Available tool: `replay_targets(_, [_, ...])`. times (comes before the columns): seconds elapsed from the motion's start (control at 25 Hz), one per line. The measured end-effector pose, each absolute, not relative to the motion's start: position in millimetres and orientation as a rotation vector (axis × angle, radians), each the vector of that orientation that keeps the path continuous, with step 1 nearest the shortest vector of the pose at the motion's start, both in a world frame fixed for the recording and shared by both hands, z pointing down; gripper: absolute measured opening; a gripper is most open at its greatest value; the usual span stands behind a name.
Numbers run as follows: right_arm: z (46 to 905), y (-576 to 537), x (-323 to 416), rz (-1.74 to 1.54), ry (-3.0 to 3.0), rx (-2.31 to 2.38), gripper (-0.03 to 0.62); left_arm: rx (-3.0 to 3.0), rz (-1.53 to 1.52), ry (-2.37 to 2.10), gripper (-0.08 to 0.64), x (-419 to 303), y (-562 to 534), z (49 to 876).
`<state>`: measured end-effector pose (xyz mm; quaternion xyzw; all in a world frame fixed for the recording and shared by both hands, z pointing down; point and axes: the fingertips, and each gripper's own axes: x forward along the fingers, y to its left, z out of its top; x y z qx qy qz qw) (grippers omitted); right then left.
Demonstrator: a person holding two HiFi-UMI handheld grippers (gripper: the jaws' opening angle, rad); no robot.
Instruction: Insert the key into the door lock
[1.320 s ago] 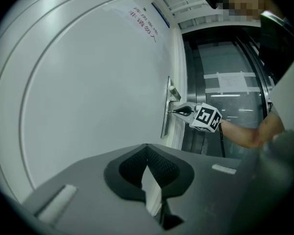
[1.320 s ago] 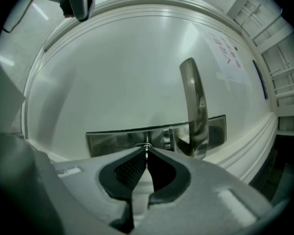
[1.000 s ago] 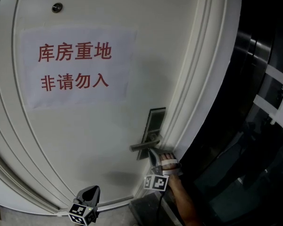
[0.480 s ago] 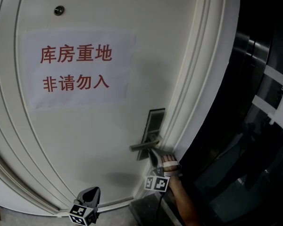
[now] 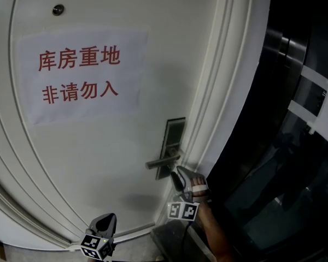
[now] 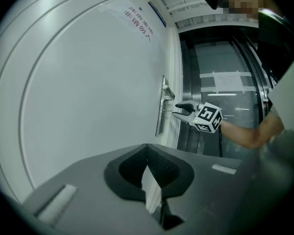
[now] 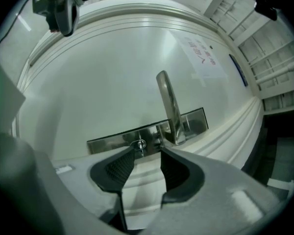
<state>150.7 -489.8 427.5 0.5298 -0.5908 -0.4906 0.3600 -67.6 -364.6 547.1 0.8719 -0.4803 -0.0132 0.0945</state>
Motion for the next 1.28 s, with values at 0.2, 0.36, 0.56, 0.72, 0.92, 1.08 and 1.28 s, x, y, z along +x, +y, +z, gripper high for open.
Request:
replay_targets(0.2, [426.2, -469.2, 154.8, -1.150, -1.679, 1.445, 0.163, 2.595, -0.040, -1.426, 0.003, -69.8, -362.5, 544.3])
replay_targets(0.36, [435.0, -453.9, 156.1, -1.047, -1.843, 1.518, 0.155, 2.605, -0.039, -1.422, 0.003, -69.2, -360.4, 543.0])
replay_targets(0.56, [439.0, -438.9, 152.5, -0.845, -2.044, 1.655, 0.127, 2.625, -0.056, -1.421, 0.003, -68.1, -359.2, 535.2])
replay_targets(0.72, [443.7, -429.6, 159.7, -0.619, -2.249, 1.785, 0.107, 2.636, -0.067, -1.415, 0.003, -66.1, -356.4, 531.3])
replay_targets(0.92, [449.7, -416.8, 170.7, -0.399, -2.376, 1.902, 0.080, 2.640, -0.065, -1.407, 0.003, -68.7, -351.8, 531.0])
replay_targets(1.08, [452.4, -403.2, 171.4, -0.342, -2.403, 1.937, 0.053, 2.654, -0.054, -1.390, 0.003, -68.3, -346.5, 531.6])
replay_targets(1.28, [460.4, -387.8, 167.4, -0.264, -2.444, 1.934, 0.007, 2.666, -0.049, -1.383, 0.003, -68.1, -341.7, 529.8])
